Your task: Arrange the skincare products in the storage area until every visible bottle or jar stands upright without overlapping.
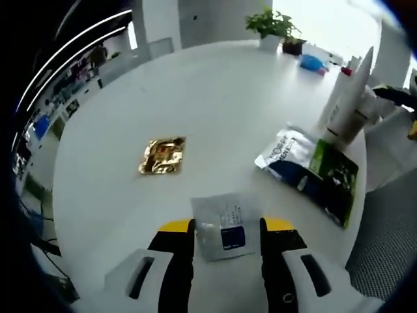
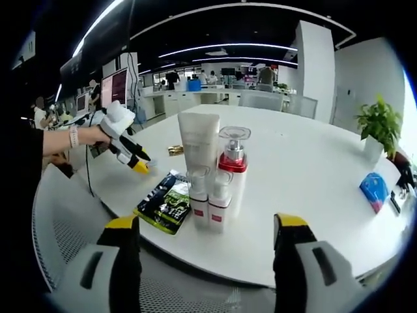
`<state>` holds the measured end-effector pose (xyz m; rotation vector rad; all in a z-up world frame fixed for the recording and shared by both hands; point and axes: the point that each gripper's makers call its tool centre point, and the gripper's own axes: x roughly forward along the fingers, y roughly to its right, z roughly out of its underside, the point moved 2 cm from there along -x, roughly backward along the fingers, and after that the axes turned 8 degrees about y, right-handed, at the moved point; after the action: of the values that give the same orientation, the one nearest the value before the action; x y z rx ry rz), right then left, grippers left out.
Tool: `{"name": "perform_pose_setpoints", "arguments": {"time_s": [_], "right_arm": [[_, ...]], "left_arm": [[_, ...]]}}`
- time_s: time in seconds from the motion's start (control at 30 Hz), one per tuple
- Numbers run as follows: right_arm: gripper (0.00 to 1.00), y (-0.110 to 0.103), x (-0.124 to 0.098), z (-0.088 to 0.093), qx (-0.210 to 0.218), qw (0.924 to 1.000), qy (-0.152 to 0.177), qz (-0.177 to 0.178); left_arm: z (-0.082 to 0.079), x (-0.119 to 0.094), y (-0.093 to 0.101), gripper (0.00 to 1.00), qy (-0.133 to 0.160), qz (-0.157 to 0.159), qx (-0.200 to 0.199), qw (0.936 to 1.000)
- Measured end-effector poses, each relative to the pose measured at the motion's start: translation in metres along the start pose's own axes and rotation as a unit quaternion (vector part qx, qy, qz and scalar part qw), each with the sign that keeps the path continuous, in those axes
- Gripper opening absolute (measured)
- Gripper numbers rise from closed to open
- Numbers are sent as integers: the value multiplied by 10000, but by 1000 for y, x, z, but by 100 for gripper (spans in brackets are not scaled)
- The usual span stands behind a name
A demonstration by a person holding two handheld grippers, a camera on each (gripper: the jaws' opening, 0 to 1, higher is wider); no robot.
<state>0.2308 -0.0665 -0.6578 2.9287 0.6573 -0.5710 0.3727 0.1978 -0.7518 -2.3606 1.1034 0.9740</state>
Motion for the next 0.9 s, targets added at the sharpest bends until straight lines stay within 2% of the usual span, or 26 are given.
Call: {"name": "perform_pose_setpoints", "arguments": {"time_s": [0.2, 0.3, 0.53, 0.6, 0.83, 0.9], "right_arm": [[86, 0, 0, 0, -3, 10000, -7, 5], [86, 0, 0, 0, 11, 10000, 0, 9], [87, 0, 0, 1, 14, 10000, -47, 5], [87, 0, 0, 1, 25, 10000, -45, 2], [87, -2, 0, 3, 14, 9999, -101, -26], [87, -2, 0, 3, 1, 9999, -110, -29]], "left_arm": [[3, -5, 15, 37, -151, 352, 387, 9985], [5, -7, 21, 37, -262, 514, 687, 9960], [9, -9, 44, 37, -426, 842, 1032, 9902], [12, -11, 55, 37, -459, 1106, 1294, 9843], [19, -11, 71, 37, -606, 1370, 1614, 9755], [19, -11, 76, 37, -605, 1491, 1779, 9708]]}}
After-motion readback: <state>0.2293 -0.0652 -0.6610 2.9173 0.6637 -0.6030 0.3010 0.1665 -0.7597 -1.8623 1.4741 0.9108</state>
